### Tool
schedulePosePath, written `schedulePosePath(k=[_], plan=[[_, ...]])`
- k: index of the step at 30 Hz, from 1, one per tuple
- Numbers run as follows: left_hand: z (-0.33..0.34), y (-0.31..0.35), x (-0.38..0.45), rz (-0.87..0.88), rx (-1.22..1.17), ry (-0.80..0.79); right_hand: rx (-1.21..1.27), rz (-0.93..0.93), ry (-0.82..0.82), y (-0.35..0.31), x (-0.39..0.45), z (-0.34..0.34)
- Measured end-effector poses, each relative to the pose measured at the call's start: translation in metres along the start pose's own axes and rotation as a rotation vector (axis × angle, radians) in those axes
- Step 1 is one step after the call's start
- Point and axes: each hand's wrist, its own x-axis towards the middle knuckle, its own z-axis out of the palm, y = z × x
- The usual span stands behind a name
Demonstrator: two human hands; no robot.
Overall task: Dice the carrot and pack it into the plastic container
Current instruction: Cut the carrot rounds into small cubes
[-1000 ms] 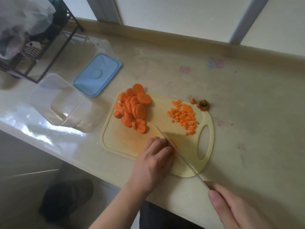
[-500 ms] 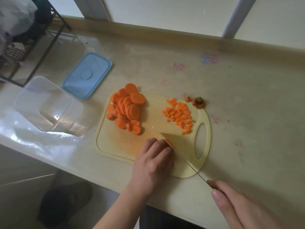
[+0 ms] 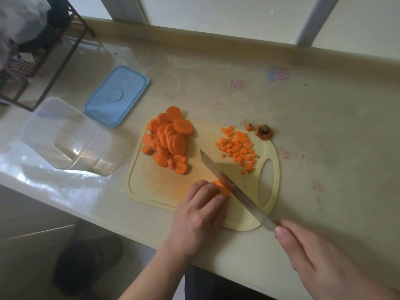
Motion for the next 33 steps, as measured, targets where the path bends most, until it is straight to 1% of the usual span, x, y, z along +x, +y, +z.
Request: schedulePosePath(k=[2, 5, 7, 9, 11, 12, 14, 16, 19, 23, 29, 30, 31, 33], plan=[[0.0, 0.003, 0.001, 0.006, -0.004, 0.003, -0.07, 0.02, 0.0, -0.002, -0.009, 0.003], [0.001, 0.004, 0.002, 0.001, -0.01, 0.013, -0.229, -0.076, 0.056, 0.008, -0.016, 0.005], [0.001, 0.005, 0.001, -0.003, -0.007, 0.015, -0.256, -0.055, 0.04, 0.01, -0.02, 0.006], [0.0, 0.006, 0.001, -0.003, 0.003, 0.012, -0.292, -0.075, 0.099, 0.015, -0.023, 0.011], [0.0, 0.006, 0.002, -0.005, 0.002, 0.008, -0.372, -0.012, 0.077, 0.016, -0.026, 0.013], [0.001, 0.005, 0.003, -0.005, -0.001, 0.009, -0.372, -0.005, 0.069, 0.017, -0.027, 0.015], [0.001, 0.005, 0.003, -0.01, -0.007, 0.01, -0.334, -0.055, 0.081, 0.02, -0.02, 0.018], [0.002, 0.004, 0.003, -0.009, -0.008, 0.01, -0.241, -0.031, -0.007, 0.017, -0.011, 0.019], [0.002, 0.005, 0.003, -0.011, -0.007, 0.02, -0.112, -0.076, -0.068, 0.012, 0.009, 0.02], [0.001, 0.004, 0.0, -0.035, -0.003, 0.025, -0.043, -0.07, -0.036, 0.011, 0.016, 0.009], [0.002, 0.005, -0.004, -0.039, 0.01, 0.058, -0.036, -0.02, -0.019, 0.004, -0.004, -0.003], [0.002, 0.005, -0.005, -0.035, 0.014, 0.061, -0.047, -0.001, -0.039, 0.001, -0.009, -0.002], [0.003, 0.005, -0.005, -0.031, 0.014, 0.061, -0.106, -0.02, -0.048, 0.002, -0.013, 0.0], [0.002, 0.005, -0.004, -0.028, 0.001, 0.055, -0.27, -0.092, 0.044, 0.004, -0.019, 0.001]])
